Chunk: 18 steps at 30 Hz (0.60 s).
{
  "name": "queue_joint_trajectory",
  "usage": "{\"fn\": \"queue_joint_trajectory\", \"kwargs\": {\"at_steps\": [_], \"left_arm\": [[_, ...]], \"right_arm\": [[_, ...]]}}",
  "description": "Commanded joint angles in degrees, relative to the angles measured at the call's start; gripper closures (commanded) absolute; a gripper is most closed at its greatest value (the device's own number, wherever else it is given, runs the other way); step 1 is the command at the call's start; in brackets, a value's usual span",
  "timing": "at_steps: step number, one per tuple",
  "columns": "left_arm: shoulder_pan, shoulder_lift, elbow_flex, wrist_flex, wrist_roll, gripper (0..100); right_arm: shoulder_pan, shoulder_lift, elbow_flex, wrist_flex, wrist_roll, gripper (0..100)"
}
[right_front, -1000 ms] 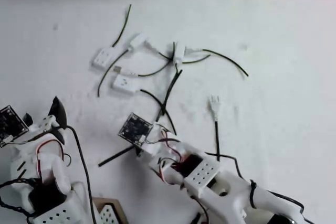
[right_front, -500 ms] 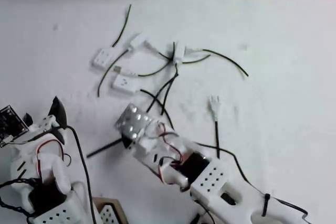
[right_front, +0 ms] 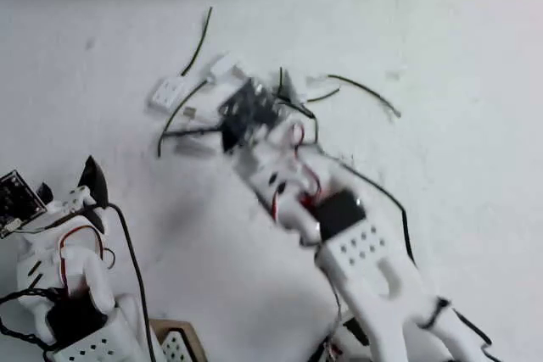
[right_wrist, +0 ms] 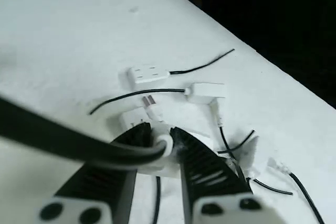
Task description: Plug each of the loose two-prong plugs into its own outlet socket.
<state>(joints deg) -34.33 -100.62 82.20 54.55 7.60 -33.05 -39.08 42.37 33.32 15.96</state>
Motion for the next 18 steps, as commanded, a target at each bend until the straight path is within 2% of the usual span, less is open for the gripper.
{"fn": "queue_joint_trajectory", "kwargs": {"at_steps": [1, 8, 13, 18], "left_arm": [[-0.31, -0.48, -0.18, -1.14, 0.09, 72], [-0.22, -0.48, -0.18, -1.05, 0.09, 72], [-0.22, -0.48, -0.18, -1.05, 0.09, 72], [-0.22, -0.48, -0.18, -1.05, 0.09, 72]], "right_arm": [[5.93, 7.78, -8.18, 0.04, 0.62, 98.1], [15.52, 26.68, -20.84, -3.56, 0.62, 98.1], [17.10, 35.47, -26.29, -3.30, 0.44, 97.5], [16.75, 35.56, -26.99, -3.12, 0.18, 79.8]]}}
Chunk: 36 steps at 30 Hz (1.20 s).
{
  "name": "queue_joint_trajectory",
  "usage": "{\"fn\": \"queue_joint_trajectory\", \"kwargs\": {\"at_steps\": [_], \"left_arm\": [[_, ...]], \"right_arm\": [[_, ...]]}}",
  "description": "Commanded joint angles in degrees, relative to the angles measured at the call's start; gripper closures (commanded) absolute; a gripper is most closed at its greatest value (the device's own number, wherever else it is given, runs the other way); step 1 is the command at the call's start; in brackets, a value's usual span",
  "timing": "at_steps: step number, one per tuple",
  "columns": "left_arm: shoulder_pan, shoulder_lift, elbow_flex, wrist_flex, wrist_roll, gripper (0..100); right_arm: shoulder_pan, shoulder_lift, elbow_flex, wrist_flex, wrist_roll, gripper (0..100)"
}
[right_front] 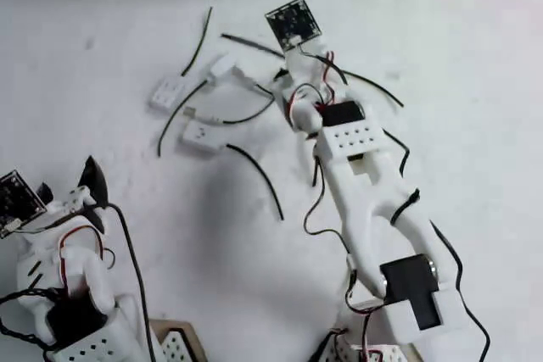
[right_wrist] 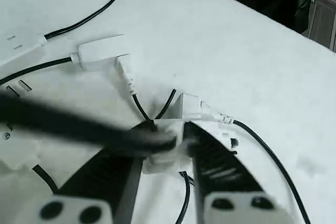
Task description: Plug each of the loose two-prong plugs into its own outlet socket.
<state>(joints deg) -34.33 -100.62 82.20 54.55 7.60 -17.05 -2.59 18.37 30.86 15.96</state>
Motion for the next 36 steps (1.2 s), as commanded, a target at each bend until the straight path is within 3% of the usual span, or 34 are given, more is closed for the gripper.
{"fn": "queue_joint_trajectory", "kwargs": {"at_steps": [1, 10, 19, 28, 32, 36], "left_arm": [[-0.22, -0.48, -0.18, -1.05, 0.09, 72], [2.24, -0.48, 0.53, -1.41, 0.00, 72], [2.24, -0.48, 0.70, -1.41, 0.00, 72], [2.07, -0.48, 0.70, -1.41, 0.00, 72], [2.07, -0.48, 0.70, -1.41, 0.00, 72], [2.15, -0.48, 0.70, -1.41, 0.00, 72]], "right_arm": [[0.75, -1.71, -3.08, -0.66, 0.18, 76.7], [0.66, -14.55, -3.69, 5.14, 0.18, 75.0], [1.54, -25.89, -3.60, 27.03, 0.18, 75.1], [8.40, -28.09, -1.14, 48.22, 0.09, 75.1], [10.77, -27.91, 6.42, 48.48, 0.09, 75.1], [10.42, -27.91, 17.58, 41.89, 0.09, 75.0]]}}
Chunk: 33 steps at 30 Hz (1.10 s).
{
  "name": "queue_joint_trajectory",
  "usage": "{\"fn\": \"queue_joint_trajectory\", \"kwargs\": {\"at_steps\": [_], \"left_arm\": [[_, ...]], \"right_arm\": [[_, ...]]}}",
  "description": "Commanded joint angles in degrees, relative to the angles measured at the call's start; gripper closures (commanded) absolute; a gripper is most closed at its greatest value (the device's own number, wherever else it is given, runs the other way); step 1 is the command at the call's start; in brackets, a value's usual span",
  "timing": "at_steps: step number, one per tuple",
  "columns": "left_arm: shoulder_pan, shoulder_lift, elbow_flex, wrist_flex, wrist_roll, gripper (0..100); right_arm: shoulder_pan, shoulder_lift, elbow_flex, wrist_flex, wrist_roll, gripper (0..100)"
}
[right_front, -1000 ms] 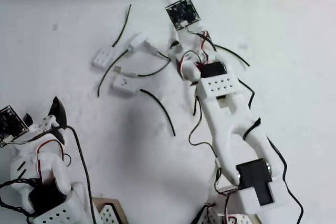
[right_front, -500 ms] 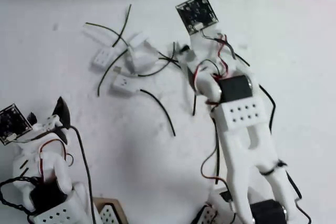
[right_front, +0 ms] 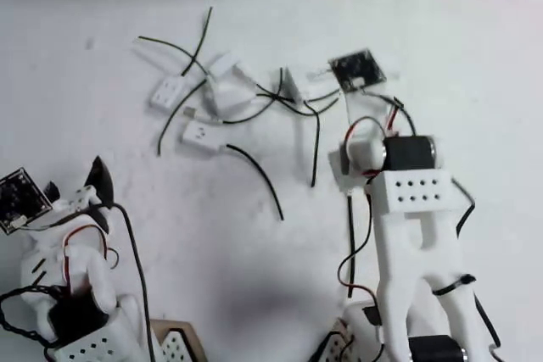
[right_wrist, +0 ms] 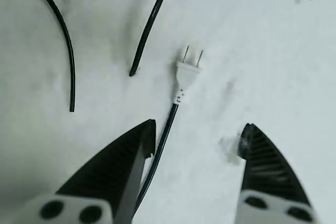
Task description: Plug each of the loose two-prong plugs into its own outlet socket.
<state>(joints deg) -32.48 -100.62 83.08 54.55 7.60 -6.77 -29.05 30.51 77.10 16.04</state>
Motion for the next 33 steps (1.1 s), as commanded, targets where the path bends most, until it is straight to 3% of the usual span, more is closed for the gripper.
{"fn": "queue_joint_trajectory", "kwargs": {"at_steps": [1, 6, 9, 16, 20, 24, 33], "left_arm": [[0.31, -0.48, -0.18, -1.41, 0.00, 72], [0.48, -0.48, -0.09, -1.41, -0.26, 72], [3.47, -0.13, -0.79, -1.05, -6.59, 72], [13.93, 0.04, -6.24, 5.01, -15.12, 72], [20.18, 1.19, -10.02, 9.05, -20.92, 72], [21.23, 10.59, -14.51, 8.62, -24.35, 71], [28.09, 47.08, -27.60, -3.08, -26.73, 71]], "right_arm": [[0.04, -1.45, 8.09, -7.08, 0.00, 75.1], [0.04, -1.45, 16.44, -15.87, 0.09, 75.1], [-0.66, -1.63, 16.53, -15.78, -0.09, 75.1], [-5.58, -1.54, 16.62, -16.04, -15.03, 74.9], [-7.43, -1.98, 16.62, -16.04, -18.81, 74.9], [-7.16, -1.89, 16.70, -16.04, -19.34, 74.9], [-4.09, -1.54, 16.70, -16.13, -19.08, 75.0]]}}
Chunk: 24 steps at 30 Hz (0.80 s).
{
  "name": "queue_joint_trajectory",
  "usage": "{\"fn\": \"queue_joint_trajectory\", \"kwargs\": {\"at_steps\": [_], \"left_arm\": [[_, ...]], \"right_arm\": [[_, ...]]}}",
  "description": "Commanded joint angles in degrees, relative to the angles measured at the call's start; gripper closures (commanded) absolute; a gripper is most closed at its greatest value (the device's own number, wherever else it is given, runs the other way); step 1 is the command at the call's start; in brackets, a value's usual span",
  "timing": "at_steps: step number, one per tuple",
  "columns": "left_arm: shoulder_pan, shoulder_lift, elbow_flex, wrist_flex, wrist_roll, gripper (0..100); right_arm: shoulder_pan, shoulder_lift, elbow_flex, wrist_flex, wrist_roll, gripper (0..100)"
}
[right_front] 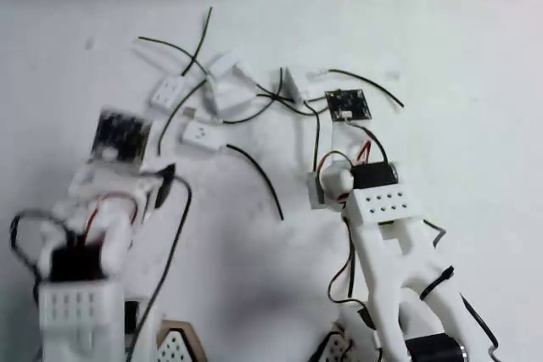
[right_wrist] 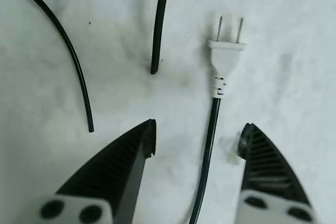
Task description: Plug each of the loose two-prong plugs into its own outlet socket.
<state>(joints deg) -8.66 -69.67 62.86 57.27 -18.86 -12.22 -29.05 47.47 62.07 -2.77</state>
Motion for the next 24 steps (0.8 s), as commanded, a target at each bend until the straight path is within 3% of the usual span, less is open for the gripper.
{"fn": "queue_joint_trajectory", "kwargs": {"at_steps": [1, 7, 16, 24], "left_arm": [[5.23, 20.44, -9.05, -7.47, -0.18, 71], [9.71, 48.57, -22.59, -12.66, 3.16, 69], [9.89, 85.67, -53.54, -3.34, 2.99, 67], [9.80, 101.23, -72.88, 3.78, 2.99, 67]], "right_arm": [[1.36, -1.54, -0.18, -1.10, -0.18, 75.0], [1.36, -1.54, 0.62, -1.01, -0.18, 75.1], [0.92, -1.89, 1.93, -1.10, -0.18, 74.8], [1.10, -1.71, 2.02, -1.10, -0.09, 74.8]]}}
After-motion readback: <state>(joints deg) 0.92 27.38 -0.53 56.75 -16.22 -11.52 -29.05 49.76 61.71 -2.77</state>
